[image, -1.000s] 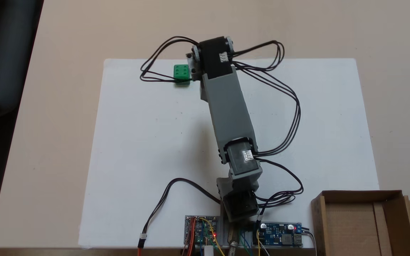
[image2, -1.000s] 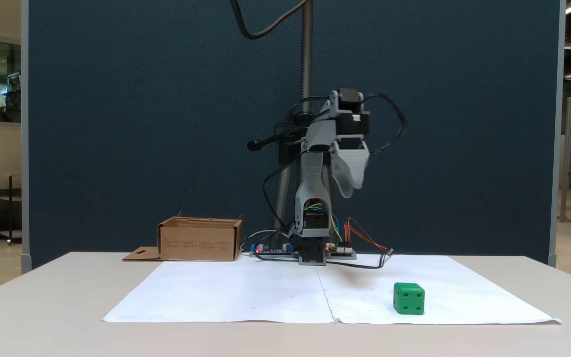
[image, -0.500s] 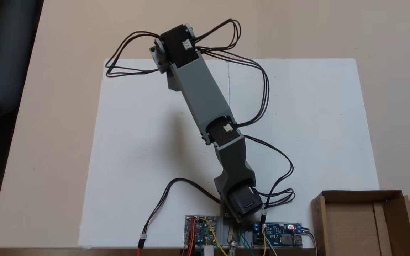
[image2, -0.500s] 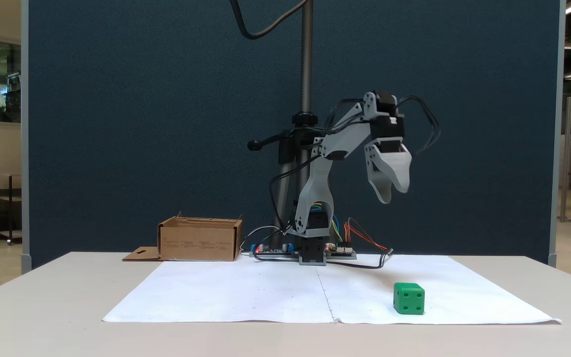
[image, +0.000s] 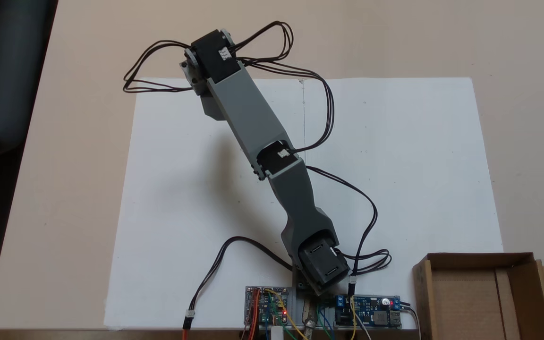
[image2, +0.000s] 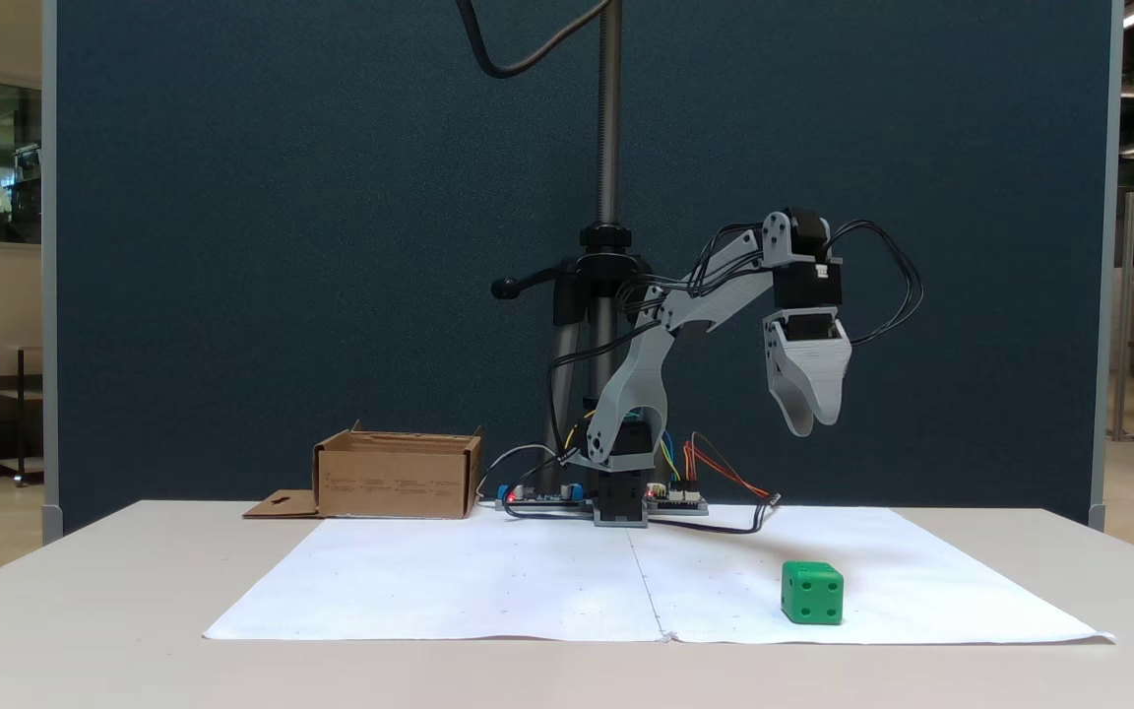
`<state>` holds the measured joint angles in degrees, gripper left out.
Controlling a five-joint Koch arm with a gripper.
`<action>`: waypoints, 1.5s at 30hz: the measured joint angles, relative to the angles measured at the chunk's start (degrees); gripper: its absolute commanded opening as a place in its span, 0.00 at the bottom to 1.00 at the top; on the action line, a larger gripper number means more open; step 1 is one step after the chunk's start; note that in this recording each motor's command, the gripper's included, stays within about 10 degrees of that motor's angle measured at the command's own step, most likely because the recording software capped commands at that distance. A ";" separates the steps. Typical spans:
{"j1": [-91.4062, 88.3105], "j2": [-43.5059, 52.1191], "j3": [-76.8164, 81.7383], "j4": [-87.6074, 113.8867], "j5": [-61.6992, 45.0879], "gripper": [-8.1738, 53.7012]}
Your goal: Grasp a green dice and put it in the bin.
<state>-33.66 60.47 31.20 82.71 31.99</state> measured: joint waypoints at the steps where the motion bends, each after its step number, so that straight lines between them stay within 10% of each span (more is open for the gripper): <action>1: 0.53 -0.09 -1.14 0.09 0.97 0.83; 45: 6.33 -17.31 -14.33 0.00 7.65 0.83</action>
<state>-27.33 43.15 16.88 82.71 39.64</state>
